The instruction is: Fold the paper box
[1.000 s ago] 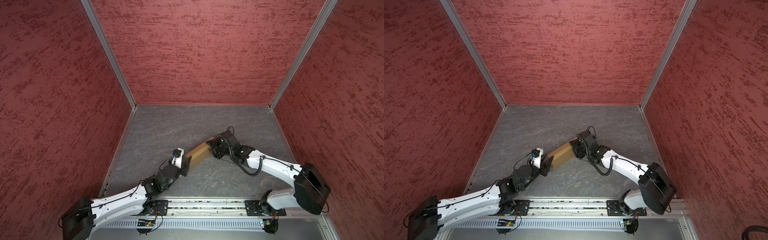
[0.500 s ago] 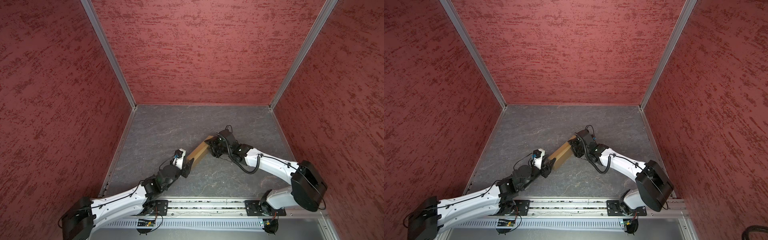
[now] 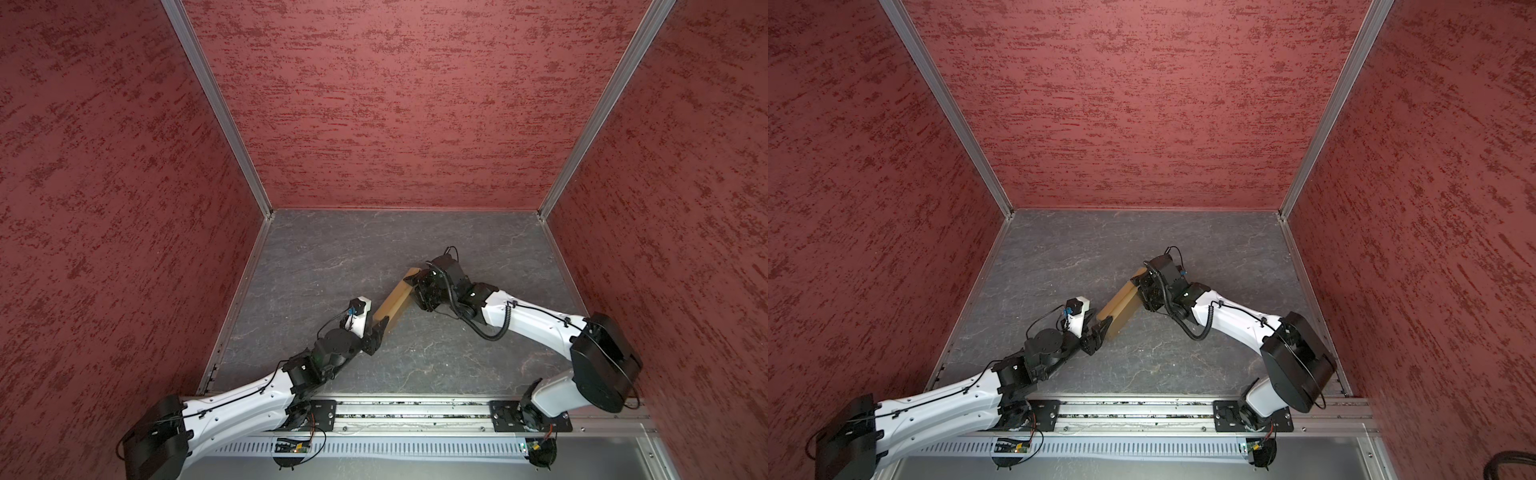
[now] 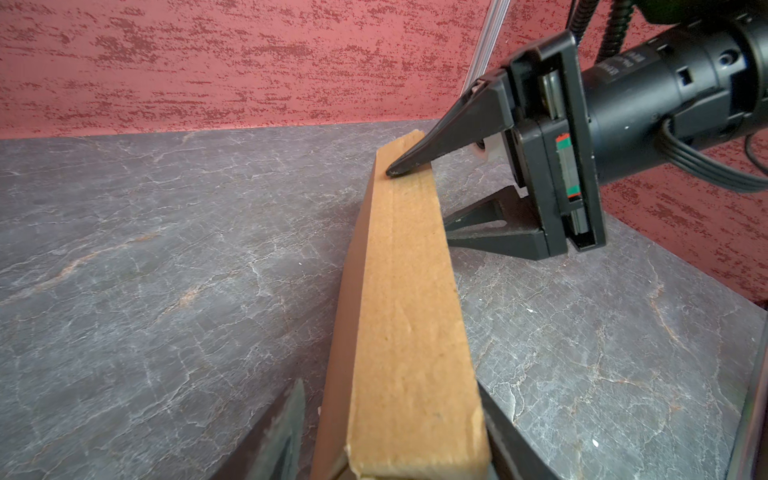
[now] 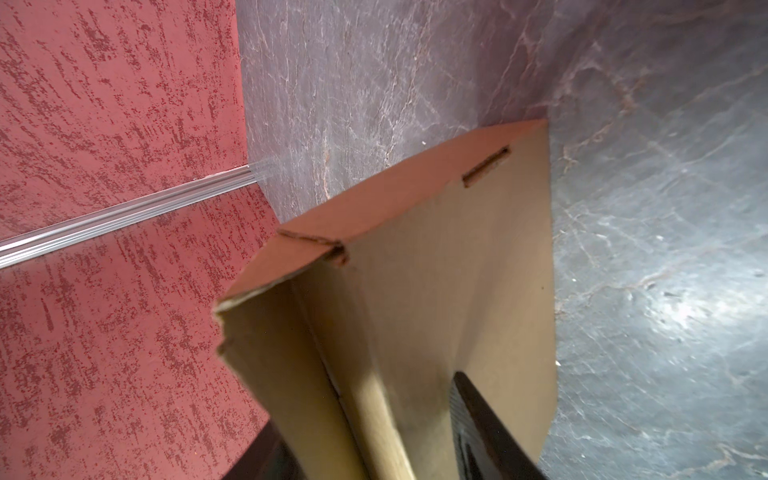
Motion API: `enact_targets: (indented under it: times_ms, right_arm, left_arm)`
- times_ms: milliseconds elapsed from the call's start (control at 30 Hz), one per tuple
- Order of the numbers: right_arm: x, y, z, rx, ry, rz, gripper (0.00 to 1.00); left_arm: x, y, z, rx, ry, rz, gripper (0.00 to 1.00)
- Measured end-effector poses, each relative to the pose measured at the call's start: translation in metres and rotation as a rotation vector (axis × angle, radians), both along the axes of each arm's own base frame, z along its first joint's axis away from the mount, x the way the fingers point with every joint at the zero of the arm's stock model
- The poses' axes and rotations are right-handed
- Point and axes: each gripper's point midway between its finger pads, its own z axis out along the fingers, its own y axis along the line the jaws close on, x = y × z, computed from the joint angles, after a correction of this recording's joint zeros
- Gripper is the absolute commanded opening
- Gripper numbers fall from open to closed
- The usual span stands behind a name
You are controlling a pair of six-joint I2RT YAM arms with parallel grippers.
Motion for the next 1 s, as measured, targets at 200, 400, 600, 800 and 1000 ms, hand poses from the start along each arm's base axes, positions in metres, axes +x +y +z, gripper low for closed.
enact_targets:
  times_ms: [200, 400, 600, 800, 1000]
  right_arm:
    - [0.002, 0.002, 0.003, -0.004, 0.001, 0.002, 0.54]
    - [0.008, 0.009, 0.012, 0.000, -0.007, 0.012, 0.54]
    - [0.013, 0.019, 0.020, 0.002, -0.012, 0.032, 0.54]
    - [0.011, 0.030, 0.025, -0.004, -0.013, 0.065, 0.54]
    - [0.002, 0.030, 0.018, -0.036, 0.004, 0.092, 0.54]
  left_arm:
    - [0.001, -0.002, -0.001, -0.007, 0.005, -0.012, 0.61]
    - [0.004, 0.000, -0.001, -0.010, 0.007, -0.008, 0.61]
    - [0.007, 0.004, 0.000, -0.016, 0.010, 0.008, 0.61]
    - [0.011, 0.008, 0.000, -0.023, 0.013, 0.024, 0.61]
    - [0.012, 0.008, 0.000, -0.026, 0.017, 0.017, 0.61]
